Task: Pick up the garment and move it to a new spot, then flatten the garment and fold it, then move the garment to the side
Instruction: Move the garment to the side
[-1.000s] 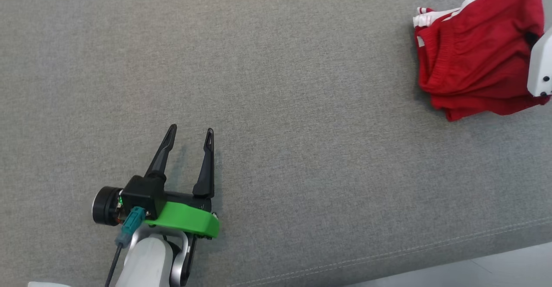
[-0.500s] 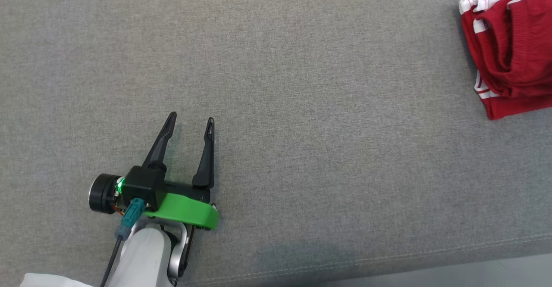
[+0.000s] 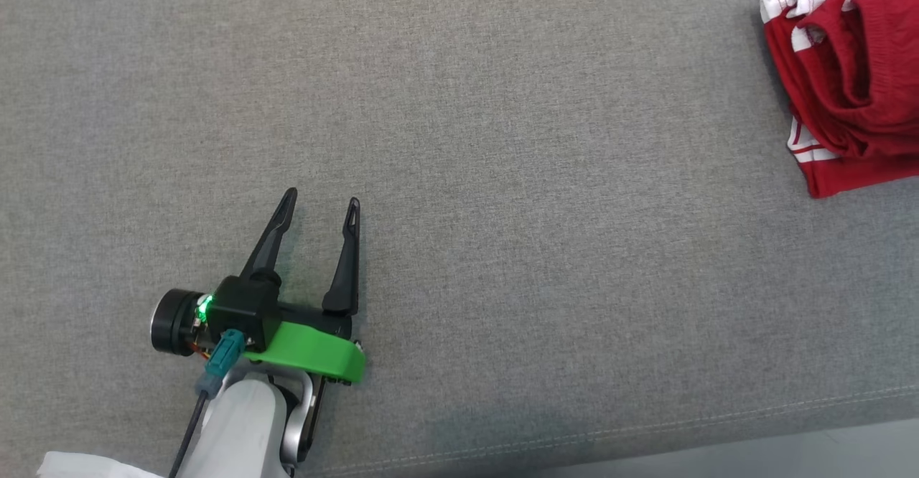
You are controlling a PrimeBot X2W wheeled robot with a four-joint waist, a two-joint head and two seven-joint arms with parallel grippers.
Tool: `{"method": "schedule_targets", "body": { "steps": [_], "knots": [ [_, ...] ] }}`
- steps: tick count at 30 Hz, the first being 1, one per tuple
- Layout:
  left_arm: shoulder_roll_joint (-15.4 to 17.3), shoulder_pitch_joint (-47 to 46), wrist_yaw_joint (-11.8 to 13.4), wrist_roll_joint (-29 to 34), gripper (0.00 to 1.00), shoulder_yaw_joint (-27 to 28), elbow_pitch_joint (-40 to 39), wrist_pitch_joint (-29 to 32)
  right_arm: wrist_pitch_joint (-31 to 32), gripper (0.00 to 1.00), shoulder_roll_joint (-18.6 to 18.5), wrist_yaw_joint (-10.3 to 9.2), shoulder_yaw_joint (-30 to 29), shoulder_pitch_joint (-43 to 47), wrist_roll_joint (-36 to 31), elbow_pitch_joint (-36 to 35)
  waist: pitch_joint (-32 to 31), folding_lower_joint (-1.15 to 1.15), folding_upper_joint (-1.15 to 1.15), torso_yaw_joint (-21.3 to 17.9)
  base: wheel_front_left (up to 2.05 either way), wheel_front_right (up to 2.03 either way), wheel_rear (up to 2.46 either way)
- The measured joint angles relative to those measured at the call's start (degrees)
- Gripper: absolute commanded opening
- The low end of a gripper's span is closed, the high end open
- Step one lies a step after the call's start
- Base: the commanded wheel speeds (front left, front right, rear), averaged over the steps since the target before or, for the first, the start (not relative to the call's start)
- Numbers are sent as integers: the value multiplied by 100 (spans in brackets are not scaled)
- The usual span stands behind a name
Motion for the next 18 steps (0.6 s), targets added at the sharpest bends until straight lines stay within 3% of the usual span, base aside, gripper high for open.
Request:
{"method": "schedule_targets", "body": {
  "steps": [8,18],
  "knots": [
    [5,2,23,-47,100,5,42,0,-644,100,190,0,-19,-125,-83,115,-203,0,0,-101,0,0,0],
    [4,63,77,-287,100,221,48,0,-1478,100,723,0,260,-171,46,-225,-738,0,0,-224,0,0,0]
  ]
}}
